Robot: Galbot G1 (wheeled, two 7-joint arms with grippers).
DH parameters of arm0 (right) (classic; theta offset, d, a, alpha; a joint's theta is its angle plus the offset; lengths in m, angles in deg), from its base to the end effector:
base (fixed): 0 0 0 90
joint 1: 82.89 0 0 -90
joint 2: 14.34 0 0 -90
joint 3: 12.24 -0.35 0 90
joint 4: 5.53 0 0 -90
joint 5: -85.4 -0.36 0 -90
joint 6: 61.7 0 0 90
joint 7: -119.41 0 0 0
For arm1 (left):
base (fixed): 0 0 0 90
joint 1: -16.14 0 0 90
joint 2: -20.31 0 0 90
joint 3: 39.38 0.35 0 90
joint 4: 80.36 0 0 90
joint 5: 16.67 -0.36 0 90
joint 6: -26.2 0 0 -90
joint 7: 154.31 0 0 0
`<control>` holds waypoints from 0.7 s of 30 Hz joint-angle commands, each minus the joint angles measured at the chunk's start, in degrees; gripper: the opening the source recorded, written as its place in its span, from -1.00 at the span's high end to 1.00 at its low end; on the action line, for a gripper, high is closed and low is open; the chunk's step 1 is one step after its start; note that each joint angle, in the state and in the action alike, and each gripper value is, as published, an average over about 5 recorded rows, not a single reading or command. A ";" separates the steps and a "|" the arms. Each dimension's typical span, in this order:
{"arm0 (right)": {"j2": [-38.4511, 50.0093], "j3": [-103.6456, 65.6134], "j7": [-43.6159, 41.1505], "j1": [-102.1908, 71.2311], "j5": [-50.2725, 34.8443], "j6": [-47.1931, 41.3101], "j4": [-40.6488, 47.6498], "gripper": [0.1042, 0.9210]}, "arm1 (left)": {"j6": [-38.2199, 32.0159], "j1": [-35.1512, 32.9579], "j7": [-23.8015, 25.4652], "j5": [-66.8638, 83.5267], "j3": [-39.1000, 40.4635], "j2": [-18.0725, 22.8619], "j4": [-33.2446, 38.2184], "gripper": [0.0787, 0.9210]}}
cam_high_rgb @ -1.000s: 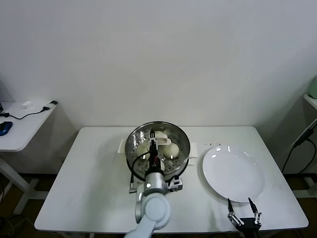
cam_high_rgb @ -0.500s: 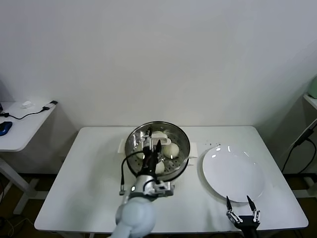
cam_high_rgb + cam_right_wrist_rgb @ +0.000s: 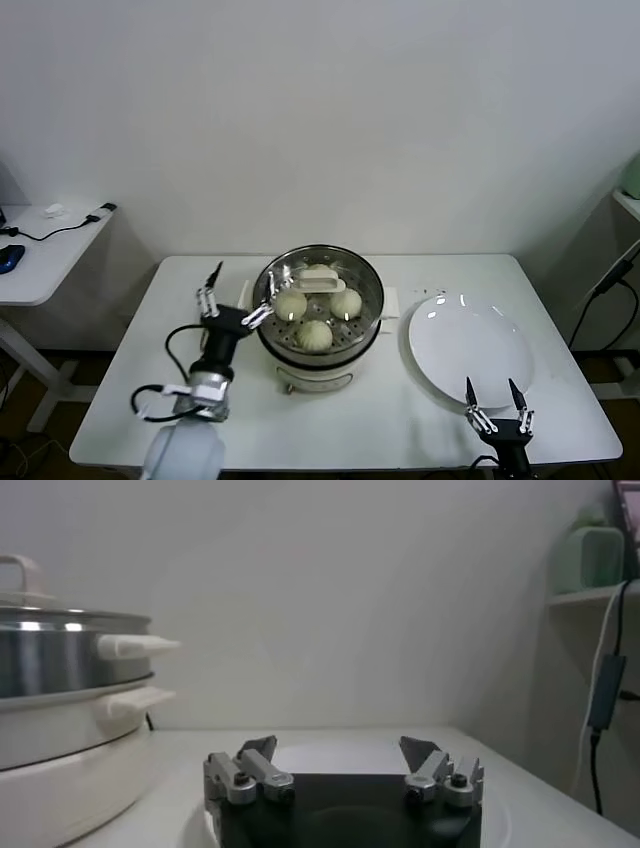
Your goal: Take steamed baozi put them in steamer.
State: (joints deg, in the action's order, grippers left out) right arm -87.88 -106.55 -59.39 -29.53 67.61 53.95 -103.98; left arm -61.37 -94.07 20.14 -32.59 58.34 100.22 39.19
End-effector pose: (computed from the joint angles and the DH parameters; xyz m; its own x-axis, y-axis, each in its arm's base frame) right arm 0.1194 -0.1098 -0.4344 -0.9981 0.0542 0.0288 0.0542 0.9985 -0.0007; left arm 0.2300 -0.0112 -0.2735 -0.9859 0.0971 -0.1362 0.0402 0.9280 0.3704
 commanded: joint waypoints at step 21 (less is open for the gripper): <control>-0.09 0.11 -0.40 1.02 -1.19 -0.30 0.66 -0.76 | -20.09 -13.05 -3.24 18.92 -10.73 -2.33 -17.98 -0.77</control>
State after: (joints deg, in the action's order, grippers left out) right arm -87.91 -106.56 -59.47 -28.56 66.66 53.67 -103.53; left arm -78.00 -105.24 17.38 -14.70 48.44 97.83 24.77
